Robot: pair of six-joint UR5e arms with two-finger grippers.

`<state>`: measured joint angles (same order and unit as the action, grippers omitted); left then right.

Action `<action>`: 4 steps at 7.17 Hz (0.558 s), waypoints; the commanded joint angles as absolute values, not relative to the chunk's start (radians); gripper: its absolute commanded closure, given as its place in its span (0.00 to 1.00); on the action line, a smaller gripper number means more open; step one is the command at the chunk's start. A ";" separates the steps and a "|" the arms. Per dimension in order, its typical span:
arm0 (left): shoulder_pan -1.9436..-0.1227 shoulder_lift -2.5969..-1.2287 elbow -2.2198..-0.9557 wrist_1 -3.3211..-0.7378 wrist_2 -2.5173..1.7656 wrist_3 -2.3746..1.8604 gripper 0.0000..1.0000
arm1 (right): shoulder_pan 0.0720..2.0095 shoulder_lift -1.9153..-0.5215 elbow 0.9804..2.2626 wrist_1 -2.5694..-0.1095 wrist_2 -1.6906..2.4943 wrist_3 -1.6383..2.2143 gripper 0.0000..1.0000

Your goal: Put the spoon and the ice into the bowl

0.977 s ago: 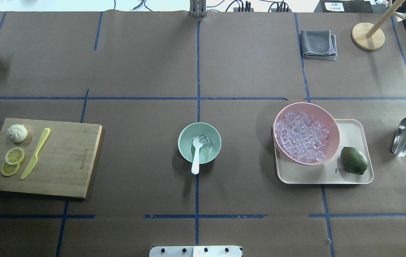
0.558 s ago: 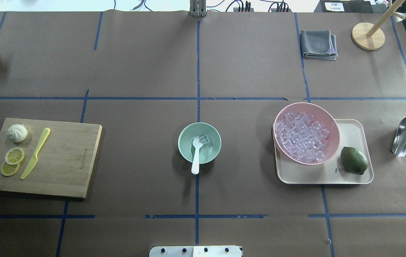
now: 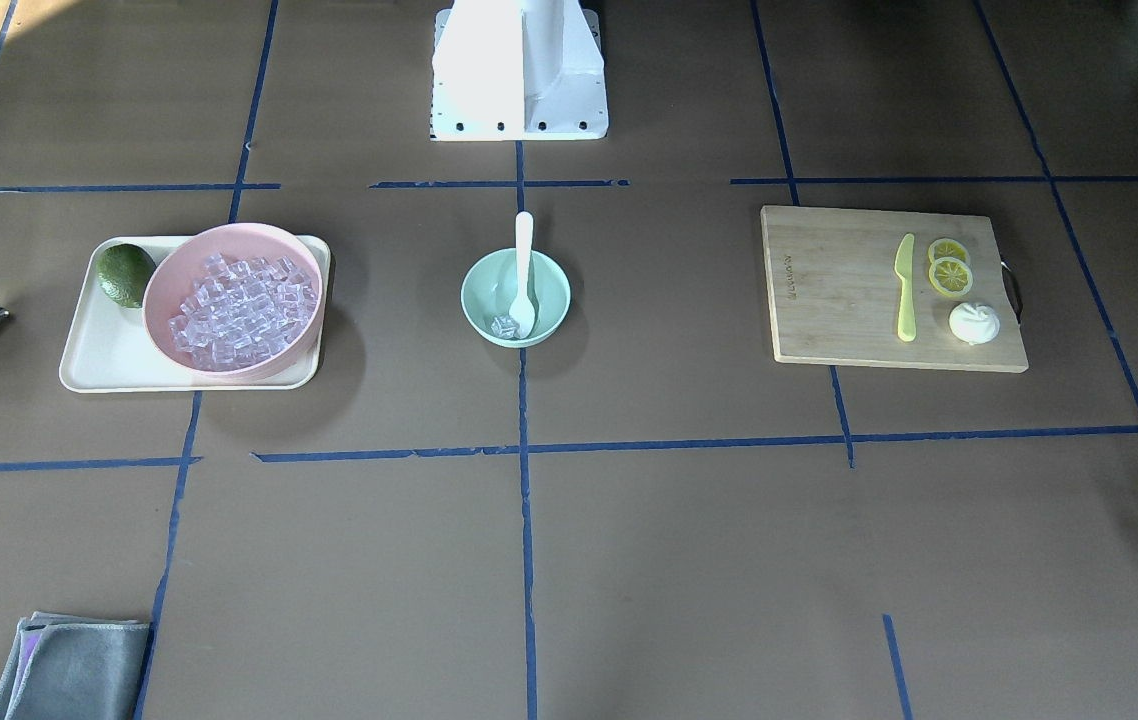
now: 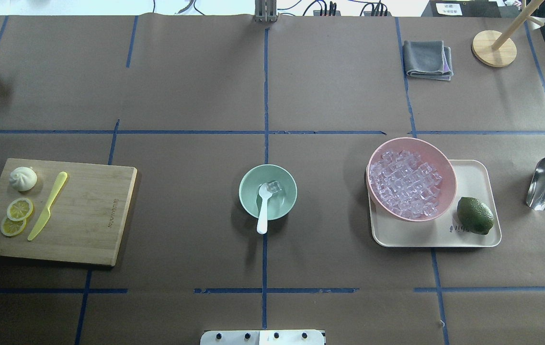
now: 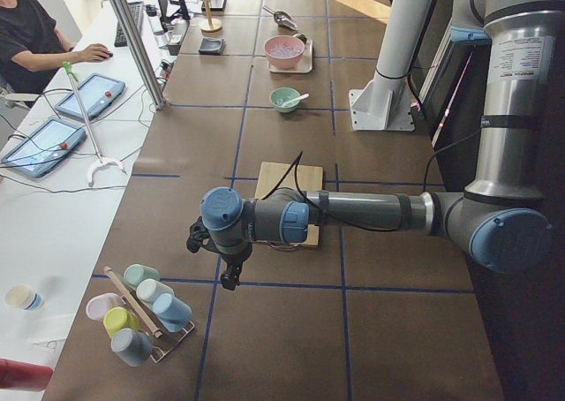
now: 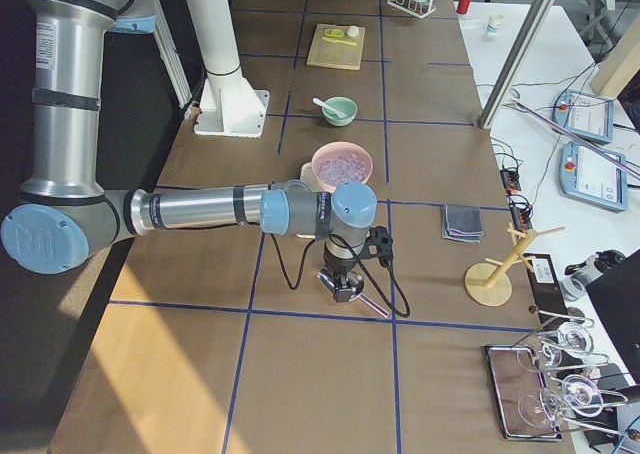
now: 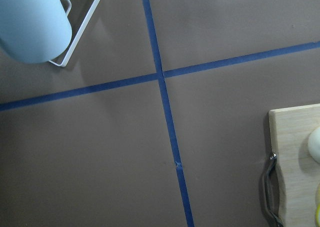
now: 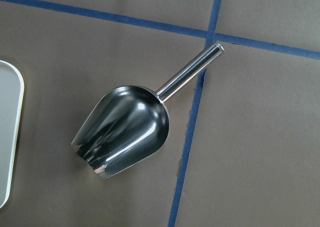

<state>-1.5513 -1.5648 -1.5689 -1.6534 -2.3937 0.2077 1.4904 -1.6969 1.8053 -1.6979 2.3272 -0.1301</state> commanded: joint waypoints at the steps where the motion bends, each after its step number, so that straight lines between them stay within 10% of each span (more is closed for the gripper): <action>1: -1.549 -1.532 -1.566 -1.709 -2.390 0.204 0.00 | 1.491 -1.703 1.792 -1.692 2.310 -0.132 0.01; 4: -1.543 -1.539 -1.590 -1.572 -2.391 0.199 0.00 | 1.490 -1.684 1.781 -1.689 2.322 -0.132 0.01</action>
<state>-1.5452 -1.5319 -1.5748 -1.6661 -2.3884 0.2024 1.4904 -1.6888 1.7851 -1.6898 2.3190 -0.1315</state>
